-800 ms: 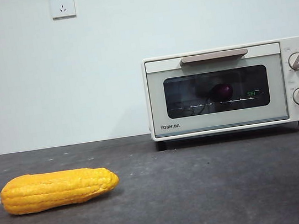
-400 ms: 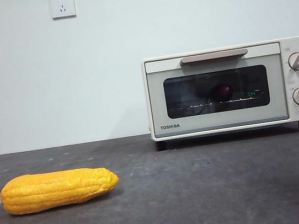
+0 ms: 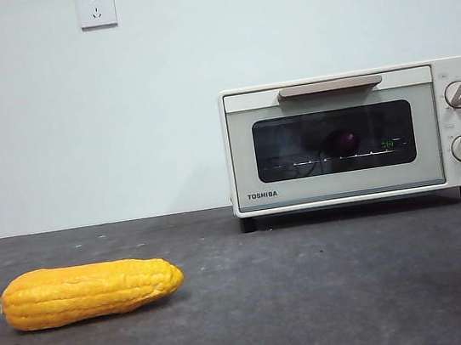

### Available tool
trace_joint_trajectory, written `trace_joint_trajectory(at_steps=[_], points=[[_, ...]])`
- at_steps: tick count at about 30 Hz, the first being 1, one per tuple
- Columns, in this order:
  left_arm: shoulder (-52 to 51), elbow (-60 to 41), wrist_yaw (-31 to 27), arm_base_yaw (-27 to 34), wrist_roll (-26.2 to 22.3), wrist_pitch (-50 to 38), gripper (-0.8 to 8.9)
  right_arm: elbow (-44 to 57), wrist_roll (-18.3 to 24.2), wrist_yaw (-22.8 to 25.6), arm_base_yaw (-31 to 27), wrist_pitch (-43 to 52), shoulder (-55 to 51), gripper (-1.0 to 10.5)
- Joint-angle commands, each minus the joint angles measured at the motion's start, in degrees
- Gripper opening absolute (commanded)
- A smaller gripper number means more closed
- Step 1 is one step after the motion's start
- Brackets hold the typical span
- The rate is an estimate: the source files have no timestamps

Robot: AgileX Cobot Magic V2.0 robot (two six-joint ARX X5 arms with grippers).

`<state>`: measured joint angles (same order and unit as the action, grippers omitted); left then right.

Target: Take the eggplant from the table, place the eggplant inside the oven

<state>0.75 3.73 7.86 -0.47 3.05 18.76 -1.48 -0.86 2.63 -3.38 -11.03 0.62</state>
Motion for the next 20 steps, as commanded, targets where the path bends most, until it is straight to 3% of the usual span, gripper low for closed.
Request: trace_joint_trajectory(at_steps=[1,20], points=[[0.0,-0.4,0.0,0.2,0.2,-0.3,-0.04,0.7,-0.4,0.1,0.0,0.4,-0.2,0.0],[0.0,-0.4,0.0,0.2,0.2,-0.3,-0.04,0.7,-0.4,-0.2,0.0,0.5,-0.1,0.0]])
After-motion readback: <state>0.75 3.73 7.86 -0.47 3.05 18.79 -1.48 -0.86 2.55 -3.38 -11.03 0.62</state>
